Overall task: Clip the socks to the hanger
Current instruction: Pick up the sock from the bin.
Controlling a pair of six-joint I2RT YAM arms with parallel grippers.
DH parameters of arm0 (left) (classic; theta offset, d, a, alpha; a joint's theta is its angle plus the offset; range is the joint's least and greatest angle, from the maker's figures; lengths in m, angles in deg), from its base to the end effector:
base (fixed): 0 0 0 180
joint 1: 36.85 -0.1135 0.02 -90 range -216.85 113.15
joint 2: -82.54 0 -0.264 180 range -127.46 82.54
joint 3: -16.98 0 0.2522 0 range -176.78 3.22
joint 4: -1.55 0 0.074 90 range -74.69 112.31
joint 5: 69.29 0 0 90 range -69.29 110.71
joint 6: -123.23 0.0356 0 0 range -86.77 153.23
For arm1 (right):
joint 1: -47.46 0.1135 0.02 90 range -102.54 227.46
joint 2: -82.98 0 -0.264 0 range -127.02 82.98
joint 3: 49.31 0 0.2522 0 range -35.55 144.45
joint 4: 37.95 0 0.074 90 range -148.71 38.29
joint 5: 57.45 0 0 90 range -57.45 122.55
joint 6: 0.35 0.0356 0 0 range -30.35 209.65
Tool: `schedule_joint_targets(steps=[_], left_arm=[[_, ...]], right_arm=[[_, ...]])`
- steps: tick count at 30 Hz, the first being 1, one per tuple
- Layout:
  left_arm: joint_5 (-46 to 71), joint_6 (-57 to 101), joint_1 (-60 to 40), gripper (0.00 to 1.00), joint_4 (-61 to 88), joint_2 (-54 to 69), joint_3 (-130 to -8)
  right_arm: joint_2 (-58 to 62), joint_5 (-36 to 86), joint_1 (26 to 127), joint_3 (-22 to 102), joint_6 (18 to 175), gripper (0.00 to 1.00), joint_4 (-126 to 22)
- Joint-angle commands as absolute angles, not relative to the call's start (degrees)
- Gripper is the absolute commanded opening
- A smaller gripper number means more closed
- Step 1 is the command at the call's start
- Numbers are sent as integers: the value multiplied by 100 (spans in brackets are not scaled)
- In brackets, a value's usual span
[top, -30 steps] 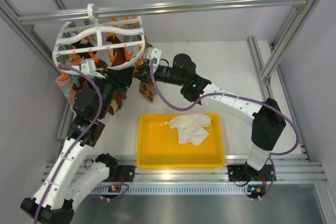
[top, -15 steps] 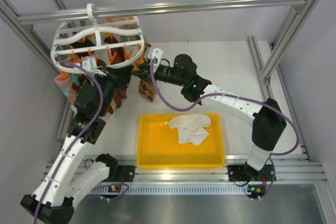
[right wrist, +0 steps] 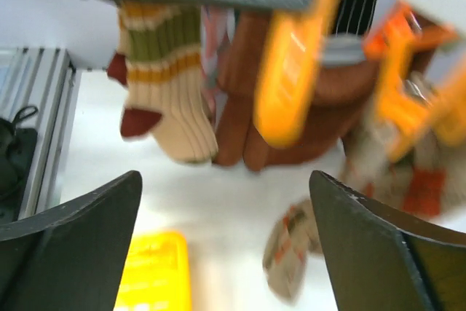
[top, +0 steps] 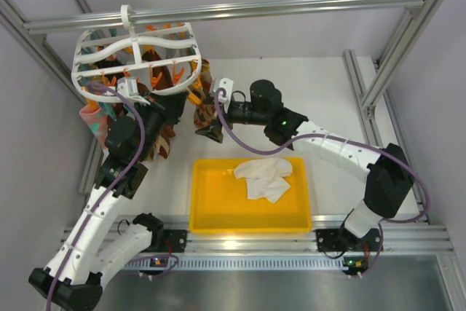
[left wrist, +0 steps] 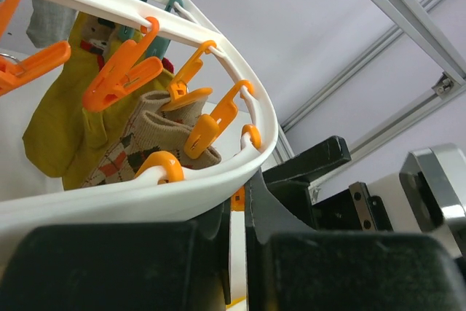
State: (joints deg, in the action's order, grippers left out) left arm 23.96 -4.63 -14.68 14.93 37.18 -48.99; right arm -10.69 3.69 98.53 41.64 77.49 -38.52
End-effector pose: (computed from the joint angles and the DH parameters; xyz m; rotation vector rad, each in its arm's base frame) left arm 0.1667 -0.0658 0.4039 -0.2519 1.4755 -0.8126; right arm 0.2341 0.3172 0.3590 -1.2101 1.1988 0.9221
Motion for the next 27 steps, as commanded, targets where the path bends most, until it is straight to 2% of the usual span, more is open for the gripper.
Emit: schedule_joint_targets(steps=[1,6,9,13,15,16,20,23,27], left_arm=[[2801,-263,-1620,0,1443,3534,-4960],[2766,-236,-1620,0,1461,3578,-4934],[2766,-228,-1620,0,1470,3605,-4917],[2731,-228,-1620,0,1479,3622,-4908],[2722,-210,-1620,0,1496,3640,-4908],[2731,-219,-1620,0,1488,3631,-4908],[2722,-175,-1620,0,1505,3631,-4908],[2739,-175,-1620,0,1505,3631,-4899],[2731,-175,-1620,0,1505,3640,-4890]], right_arm=[[-440,83,9273,4022,7788,98,-4897],[228,47,8904,3354,6727,100,-6382],[510,-189,8877,3038,5623,100,-7950],[712,-340,8885,2599,4520,100,-8668],[871,-348,8886,2265,3977,89,-8889],[880,-340,8894,2142,3869,75,-8933],[539,-357,9026,2219,3780,55,-9381],[327,-121,9324,2185,3937,47,-9232],[19,135,9824,2228,4157,44,-8863]])
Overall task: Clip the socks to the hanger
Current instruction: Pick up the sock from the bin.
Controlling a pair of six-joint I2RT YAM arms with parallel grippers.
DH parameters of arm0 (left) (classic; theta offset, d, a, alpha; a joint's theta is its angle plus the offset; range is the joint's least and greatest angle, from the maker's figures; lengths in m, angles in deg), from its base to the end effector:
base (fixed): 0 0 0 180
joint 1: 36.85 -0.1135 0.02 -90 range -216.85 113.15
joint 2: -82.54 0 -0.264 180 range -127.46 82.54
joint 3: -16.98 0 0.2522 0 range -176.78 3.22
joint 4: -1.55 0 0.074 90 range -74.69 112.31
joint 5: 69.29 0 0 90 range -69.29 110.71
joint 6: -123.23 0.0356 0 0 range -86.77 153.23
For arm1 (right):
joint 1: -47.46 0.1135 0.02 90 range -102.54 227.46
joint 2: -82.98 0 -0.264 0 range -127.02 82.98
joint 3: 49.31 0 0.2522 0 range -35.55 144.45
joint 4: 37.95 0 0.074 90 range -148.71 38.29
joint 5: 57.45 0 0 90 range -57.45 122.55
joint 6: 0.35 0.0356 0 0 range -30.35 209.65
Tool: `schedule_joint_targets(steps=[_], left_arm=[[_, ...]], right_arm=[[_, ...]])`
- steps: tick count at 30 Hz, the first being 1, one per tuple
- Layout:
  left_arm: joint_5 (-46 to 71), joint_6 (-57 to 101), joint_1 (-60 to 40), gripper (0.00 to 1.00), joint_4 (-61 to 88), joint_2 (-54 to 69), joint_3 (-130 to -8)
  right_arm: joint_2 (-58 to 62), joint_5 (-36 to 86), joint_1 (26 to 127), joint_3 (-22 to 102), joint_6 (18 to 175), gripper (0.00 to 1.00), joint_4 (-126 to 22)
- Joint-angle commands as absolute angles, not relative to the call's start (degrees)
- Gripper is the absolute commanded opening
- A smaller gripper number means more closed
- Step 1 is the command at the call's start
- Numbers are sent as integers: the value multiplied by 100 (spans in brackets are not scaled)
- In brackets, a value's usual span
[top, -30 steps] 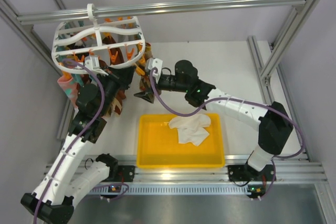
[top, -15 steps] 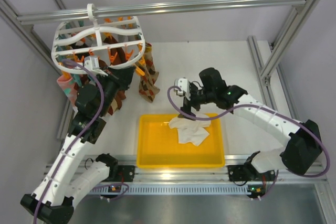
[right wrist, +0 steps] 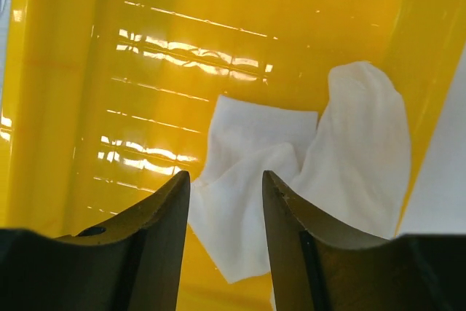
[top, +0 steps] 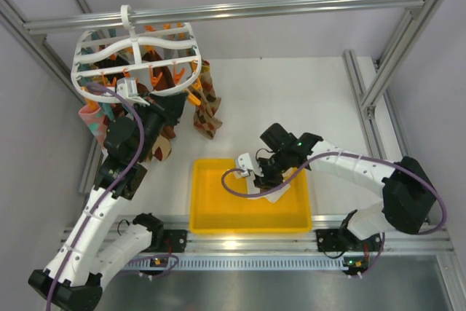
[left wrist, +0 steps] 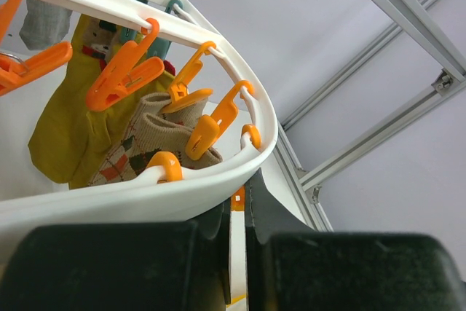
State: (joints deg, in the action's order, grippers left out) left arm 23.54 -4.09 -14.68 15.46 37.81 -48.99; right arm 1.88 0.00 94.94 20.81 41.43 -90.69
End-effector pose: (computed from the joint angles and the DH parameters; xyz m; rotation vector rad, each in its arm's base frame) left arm 0.1638 -0.0649 0.4046 -0.2386 1.4756 -0.8107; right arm 0.1702 0.2140 0.2330 -2.0350 1.6044 0.7509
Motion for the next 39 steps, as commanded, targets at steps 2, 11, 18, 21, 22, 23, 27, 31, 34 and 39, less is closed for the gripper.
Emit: schedule_joint_targets(steps=[2,11,18,21,22,23,27,31,34,39], left_arm=[[2739,-166,-1620,0,1505,3649,-4881],[2775,-166,-1620,0,1505,3701,-4829],[2827,-131,-1620,0,1505,3736,-4802],[2827,-131,-1620,0,1505,3737,-4802],[2827,-131,-1620,0,1505,3737,-4802],[2819,-131,-1620,0,1505,3745,-4802],[2810,-113,-1620,0,1672,3754,-4802],[2792,-113,-1620,0,1707,3763,-4820],[2775,-139,-1620,0,1690,3728,-4837],[2757,-175,-1620,0,1690,3737,-4829]], right_arm=[[-296,284,9948,2333,4280,42,-8757],[-1247,767,10204,2377,4597,38,-8151],[-1590,1084,10405,2404,4747,38,-7870],[-1660,1172,10528,2317,4887,38,-7782],[-1678,1207,10573,2247,4913,30,-7756],[-1695,1251,10608,2211,4966,24,-7712],[-1416,1164,10687,2210,5177,0,-7632],[-688,490,10565,2474,5702,0,-7571],[24,-300,10240,2536,6422,0,-7150],[1028,-761,9871,2176,7268,0,-6192]])
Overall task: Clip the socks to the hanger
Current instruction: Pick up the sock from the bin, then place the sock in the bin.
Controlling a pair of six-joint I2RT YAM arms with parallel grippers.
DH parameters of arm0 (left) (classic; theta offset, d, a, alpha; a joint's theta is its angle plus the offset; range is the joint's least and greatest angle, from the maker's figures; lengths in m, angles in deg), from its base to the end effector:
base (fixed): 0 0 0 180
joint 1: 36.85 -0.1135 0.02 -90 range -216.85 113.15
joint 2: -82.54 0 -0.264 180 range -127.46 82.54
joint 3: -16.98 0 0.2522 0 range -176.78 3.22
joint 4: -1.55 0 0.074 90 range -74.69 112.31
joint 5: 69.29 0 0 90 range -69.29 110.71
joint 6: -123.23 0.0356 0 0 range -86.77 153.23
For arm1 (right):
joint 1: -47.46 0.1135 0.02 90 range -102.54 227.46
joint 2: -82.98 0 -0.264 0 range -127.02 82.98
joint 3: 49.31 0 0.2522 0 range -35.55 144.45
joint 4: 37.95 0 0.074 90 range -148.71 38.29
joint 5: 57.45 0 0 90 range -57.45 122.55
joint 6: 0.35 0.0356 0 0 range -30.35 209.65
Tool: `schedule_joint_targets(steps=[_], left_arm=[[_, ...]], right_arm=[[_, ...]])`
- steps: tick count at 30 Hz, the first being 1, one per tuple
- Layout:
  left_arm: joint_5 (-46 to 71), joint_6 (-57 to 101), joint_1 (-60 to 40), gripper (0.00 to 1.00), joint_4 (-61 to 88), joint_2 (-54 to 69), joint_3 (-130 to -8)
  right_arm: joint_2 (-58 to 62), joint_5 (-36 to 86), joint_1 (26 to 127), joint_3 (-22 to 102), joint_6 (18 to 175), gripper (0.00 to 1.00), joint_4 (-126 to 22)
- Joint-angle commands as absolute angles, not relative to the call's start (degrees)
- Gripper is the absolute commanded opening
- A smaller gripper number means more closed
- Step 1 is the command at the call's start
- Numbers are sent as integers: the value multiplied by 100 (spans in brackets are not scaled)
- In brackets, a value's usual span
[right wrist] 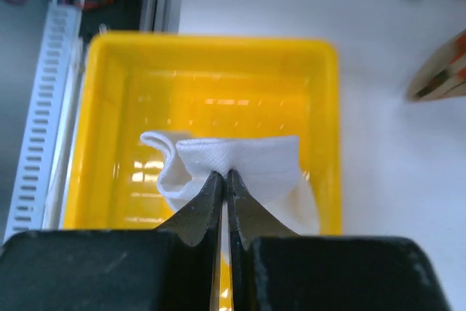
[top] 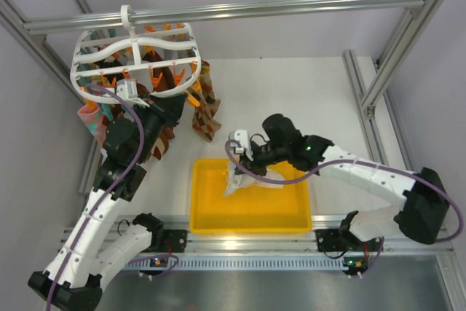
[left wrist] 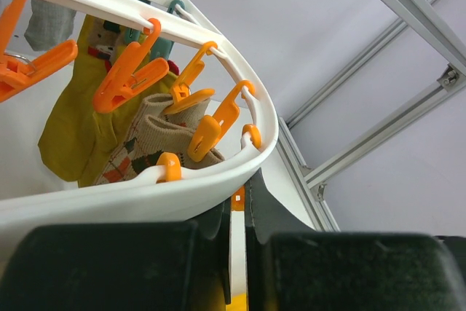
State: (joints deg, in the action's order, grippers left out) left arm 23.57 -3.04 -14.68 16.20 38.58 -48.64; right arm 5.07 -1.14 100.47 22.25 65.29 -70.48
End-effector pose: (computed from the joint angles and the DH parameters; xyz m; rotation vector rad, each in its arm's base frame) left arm 0.1610 -0.0637 0.4032 -0.2258 1.4813 -0.7940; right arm 0.1623 0.2483 0.2787 -1.6624 1.5543 0.9273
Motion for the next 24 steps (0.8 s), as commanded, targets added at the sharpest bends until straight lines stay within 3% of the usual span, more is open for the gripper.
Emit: schedule_joint_targets(steps=[1,13,24], left_arm=[[2766,-175,-1620,0,1698,3745,-4829],[2748,-166,-1620,0,1778,3745,-4864],[2731,-192,-1620,0,1777,3736,-4837]], right_arm=[[1221,-848,9835,2089,7339,0,-6208],[1320,-998,9351,2246,6470,0,-7474],[-919,-182,10845,2877,5485,0,-6703]])
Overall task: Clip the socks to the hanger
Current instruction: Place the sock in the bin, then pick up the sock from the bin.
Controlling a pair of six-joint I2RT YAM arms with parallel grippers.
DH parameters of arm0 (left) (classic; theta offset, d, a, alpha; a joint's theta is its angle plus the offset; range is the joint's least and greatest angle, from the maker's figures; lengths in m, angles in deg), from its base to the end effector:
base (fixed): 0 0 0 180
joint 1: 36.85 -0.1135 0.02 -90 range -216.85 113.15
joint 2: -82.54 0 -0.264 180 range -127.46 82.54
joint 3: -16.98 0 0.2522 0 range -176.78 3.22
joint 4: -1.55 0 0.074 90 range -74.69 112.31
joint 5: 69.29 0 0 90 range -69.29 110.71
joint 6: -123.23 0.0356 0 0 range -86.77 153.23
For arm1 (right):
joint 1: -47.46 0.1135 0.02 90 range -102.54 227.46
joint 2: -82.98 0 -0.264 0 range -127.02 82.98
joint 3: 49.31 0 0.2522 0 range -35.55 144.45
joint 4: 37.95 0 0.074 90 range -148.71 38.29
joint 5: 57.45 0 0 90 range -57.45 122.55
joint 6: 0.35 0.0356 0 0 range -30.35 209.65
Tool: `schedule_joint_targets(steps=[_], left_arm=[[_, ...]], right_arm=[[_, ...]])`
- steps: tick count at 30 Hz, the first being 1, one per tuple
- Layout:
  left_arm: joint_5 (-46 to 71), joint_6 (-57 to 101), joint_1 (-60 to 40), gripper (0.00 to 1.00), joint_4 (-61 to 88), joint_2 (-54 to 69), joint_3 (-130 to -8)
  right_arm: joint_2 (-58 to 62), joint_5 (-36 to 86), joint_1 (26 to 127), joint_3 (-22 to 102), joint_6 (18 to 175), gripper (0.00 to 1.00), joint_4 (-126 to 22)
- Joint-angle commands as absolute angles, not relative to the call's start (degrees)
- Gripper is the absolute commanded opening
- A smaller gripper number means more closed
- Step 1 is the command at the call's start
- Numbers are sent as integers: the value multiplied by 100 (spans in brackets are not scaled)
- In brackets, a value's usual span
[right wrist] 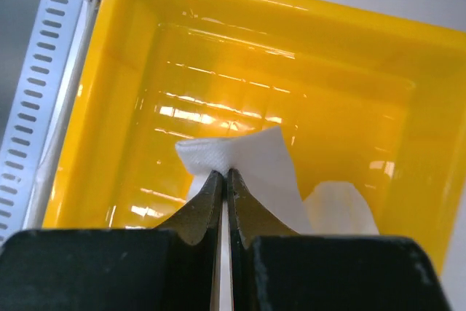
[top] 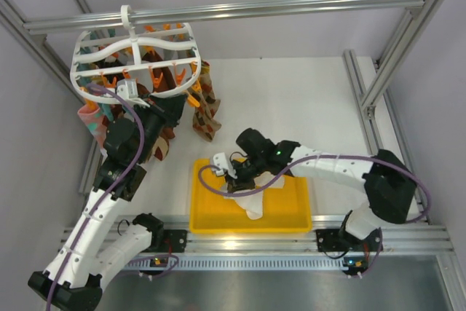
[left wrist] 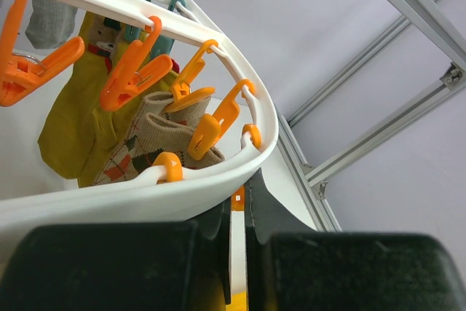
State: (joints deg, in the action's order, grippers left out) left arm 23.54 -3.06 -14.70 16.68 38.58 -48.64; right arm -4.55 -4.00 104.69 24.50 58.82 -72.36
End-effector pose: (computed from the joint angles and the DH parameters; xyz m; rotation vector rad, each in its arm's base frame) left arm 0.1611 -0.0637 0.4023 -0.2268 1.4898 -0.7919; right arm 0.1565 0.2823 0.2410 -1.8846 1.5136 0.9805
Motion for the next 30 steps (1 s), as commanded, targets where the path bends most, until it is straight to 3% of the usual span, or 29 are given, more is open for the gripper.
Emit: schedule_joint_targets(steps=[1,3,6,7,10,18,30], left_arm=[[2748,-184,-1629,0,1777,3719,-4837],[2748,-166,-1620,0,1769,3728,-4829],[2748,-157,-1620,0,1786,3728,-4829],[2748,-157,-1620,0,1795,3728,-4829],[2739,-183,-1620,0,1804,3745,-4829],[2757,-210,-1620,0,1760,3798,-4723],[2766,-192,-1620,0,1778,3789,-4741]], right_arm=[[-1061,-94,10932,2940,5494,0,-6587],[-1412,29,11179,3115,5485,0,-6377],[-1729,196,11355,3370,5406,26,-6498],[-1731,266,11355,3371,5415,47,-6525],[-1617,582,11355,3204,5274,60,-6542],[-1959,725,11381,3775,5714,52,-7131],[-2530,926,11452,3591,5045,58,-7114]])
